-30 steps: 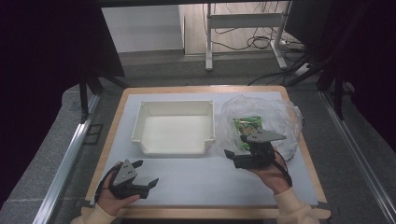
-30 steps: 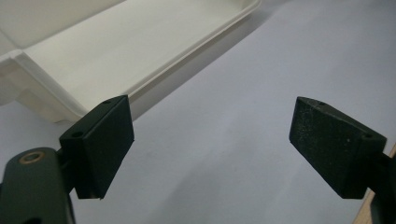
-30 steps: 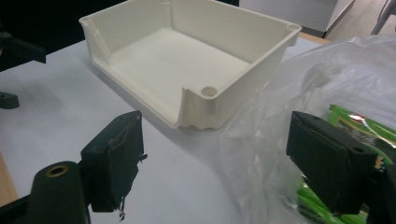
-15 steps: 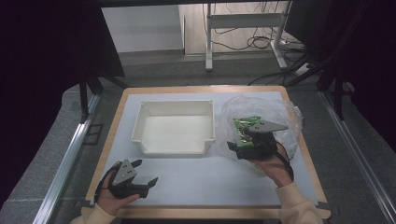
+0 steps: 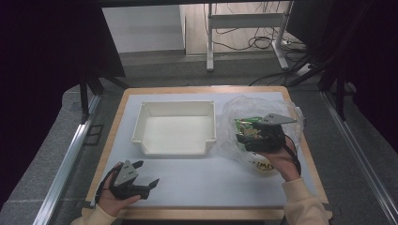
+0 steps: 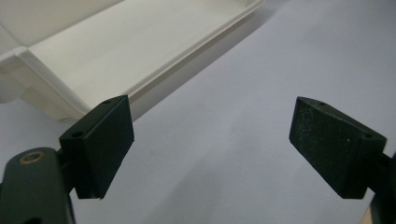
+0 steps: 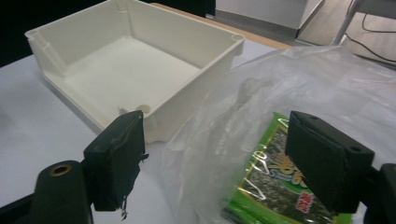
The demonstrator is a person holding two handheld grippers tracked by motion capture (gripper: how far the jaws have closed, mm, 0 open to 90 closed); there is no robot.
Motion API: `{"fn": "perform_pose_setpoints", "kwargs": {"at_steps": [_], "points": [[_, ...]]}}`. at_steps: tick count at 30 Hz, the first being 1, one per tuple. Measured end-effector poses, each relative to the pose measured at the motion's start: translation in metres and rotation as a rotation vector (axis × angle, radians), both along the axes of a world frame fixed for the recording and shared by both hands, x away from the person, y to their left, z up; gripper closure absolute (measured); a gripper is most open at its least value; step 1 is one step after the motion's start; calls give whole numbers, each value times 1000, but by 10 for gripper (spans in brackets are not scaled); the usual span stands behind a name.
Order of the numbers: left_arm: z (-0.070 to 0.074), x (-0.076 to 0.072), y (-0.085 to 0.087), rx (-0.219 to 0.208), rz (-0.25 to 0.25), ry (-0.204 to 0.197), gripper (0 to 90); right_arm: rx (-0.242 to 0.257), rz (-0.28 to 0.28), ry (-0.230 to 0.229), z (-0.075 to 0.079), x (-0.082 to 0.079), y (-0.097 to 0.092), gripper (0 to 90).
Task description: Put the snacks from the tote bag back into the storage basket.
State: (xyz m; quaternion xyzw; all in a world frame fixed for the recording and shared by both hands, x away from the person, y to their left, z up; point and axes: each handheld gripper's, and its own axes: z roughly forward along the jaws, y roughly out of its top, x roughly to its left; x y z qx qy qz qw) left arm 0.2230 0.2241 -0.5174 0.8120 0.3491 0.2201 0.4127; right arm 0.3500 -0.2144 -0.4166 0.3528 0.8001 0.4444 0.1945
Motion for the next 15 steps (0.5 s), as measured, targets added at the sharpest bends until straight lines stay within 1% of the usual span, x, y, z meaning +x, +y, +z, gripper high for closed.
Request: {"fn": "perform_pose_setpoints", "kwargs": {"at_steps": [1, 6, 10, 11, 15], "points": [[0, 0, 0, -1, -1, 1, 139, -6, -4, 1, 0, 2, -1, 215], [1, -1, 1, -2, -1, -3, 139, -4, -34, 7, 3, 11, -9, 216], [1, -1, 0, -3, 1, -6, 139, 5, -67, 12, 6, 19, -17, 216], [1, -1, 0, 4, -1, -6, 139, 6, -72, 13, 7, 20, -19, 215], [1, -2, -1, 7, -2, -6, 139, 12, -89, 19, 8, 26, -26, 216]]}}
